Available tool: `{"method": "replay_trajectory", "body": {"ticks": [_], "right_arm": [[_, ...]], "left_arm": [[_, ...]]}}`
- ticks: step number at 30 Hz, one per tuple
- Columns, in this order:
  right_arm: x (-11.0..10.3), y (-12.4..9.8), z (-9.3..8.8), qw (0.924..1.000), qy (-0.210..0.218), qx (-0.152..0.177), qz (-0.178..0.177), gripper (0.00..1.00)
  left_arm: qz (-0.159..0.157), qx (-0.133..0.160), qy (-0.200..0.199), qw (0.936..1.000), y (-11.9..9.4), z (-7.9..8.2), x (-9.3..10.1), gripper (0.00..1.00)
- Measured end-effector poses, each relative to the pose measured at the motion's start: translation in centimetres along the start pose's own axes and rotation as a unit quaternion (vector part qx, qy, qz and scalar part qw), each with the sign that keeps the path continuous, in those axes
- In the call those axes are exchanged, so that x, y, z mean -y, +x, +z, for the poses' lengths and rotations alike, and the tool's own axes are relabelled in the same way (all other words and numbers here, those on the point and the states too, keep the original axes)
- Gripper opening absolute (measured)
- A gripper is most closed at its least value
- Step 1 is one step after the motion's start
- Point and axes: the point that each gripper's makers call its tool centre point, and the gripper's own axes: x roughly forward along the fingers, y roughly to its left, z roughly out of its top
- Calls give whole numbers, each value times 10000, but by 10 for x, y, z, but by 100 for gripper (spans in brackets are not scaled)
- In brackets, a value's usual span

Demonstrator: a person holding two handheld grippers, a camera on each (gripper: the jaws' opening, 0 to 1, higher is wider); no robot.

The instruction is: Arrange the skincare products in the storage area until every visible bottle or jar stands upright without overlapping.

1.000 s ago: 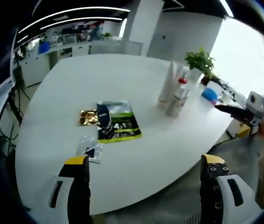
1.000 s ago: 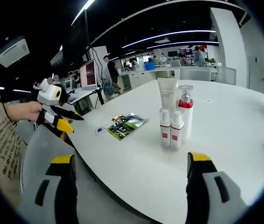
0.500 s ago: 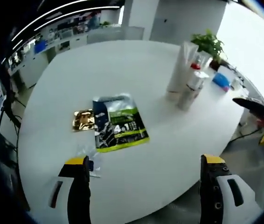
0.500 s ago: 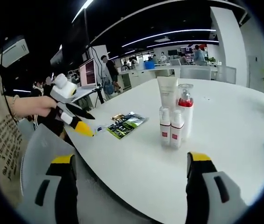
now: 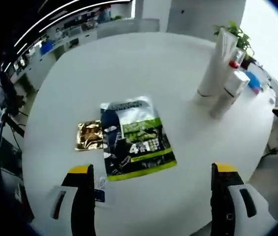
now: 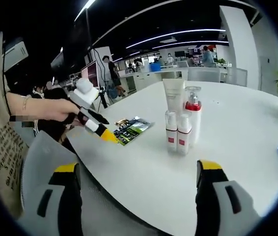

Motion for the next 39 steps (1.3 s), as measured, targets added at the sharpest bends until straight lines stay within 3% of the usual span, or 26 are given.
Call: {"method": "replay_trajectory", "body": {"ticks": [10, 24, 25, 32, 37, 39], "right_arm": [[3, 1, -3, 9999, 23, -72, -67, 98], [8, 0, -5, 9997, 159, -88, -191, 98], [9, 0, -5, 9996, 165, -91, -203, 98], [10, 0, -6, 9995, 181, -110, -242, 98], [11, 0, -6, 9994, 192, -118, -261, 97], [11, 1, -6, 9994, 189, -125, -261, 97]], "left_arm": [[160, -189, 54, 9997, 23, 8, -4, 97], [317, -488, -125, 9982, 48, 5, -17, 97], [428, -406, 1, 9983, 49, 9, -22, 97], [412, -393, -2, 9984, 50, 9, -20, 97], [368, -289, 73, 9989, 50, 11, -15, 87], [347, -233, 113, 9991, 50, 14, -14, 79]]}}
